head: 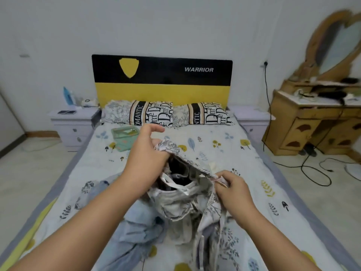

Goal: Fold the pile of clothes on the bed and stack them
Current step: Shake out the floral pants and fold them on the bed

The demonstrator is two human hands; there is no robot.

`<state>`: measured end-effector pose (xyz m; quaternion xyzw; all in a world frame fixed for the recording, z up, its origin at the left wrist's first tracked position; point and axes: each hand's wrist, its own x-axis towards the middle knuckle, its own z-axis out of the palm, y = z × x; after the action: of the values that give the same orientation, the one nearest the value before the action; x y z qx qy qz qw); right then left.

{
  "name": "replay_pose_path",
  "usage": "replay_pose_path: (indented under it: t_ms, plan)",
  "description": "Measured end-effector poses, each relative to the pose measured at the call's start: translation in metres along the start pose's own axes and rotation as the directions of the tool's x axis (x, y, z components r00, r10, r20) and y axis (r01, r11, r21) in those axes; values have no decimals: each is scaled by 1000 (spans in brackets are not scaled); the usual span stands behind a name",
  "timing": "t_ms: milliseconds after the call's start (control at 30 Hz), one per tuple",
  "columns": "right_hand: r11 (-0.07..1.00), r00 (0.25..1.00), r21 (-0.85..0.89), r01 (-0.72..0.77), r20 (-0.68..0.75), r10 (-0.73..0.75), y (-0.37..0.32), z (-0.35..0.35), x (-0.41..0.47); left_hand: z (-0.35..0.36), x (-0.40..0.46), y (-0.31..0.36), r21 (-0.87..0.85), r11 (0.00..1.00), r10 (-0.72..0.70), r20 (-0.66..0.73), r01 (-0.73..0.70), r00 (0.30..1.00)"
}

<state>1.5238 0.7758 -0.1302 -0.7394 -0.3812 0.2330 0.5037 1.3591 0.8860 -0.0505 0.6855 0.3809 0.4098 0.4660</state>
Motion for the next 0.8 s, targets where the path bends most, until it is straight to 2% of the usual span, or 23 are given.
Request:
replay_pose_path:
  t_ms: [100,233,300,367,500,600,667,800]
  plan:
    - [990,995,139,33,-97,-20,-50,-16,-10,-14,-19,38,48,995,83,120,-89,989]
    - [960,992,257,112,-92,-91,-116,-32,-33,-23,-60,68,190,970,84,311,-149,947]
    - [939,986,302,163,-95,-141,-145,-36,-48,-27,-74,75,309,933,76,336,-186,939]
    - [919,977,332,211,-95,-190,-168,-39,-62,-33,-85,84,332,926,60,341,-180,938]
    - [891,958,355,284,-70,-278,-202,-42,-96,-51,-106,98,178,975,83,275,-135,958]
    - [938,972,260,228,4,-237,-205,-39,-103,-55,-103,103,24,999,40,131,-43,991]
    - [972,975,153,178,109,-195,-199,-37,-125,-61,-110,110,-55,998,-3,51,6,999]
    - [967,903,-70,246,380,-202,-180,-14,-179,-65,-126,119,-160,987,-20,-39,13,999]
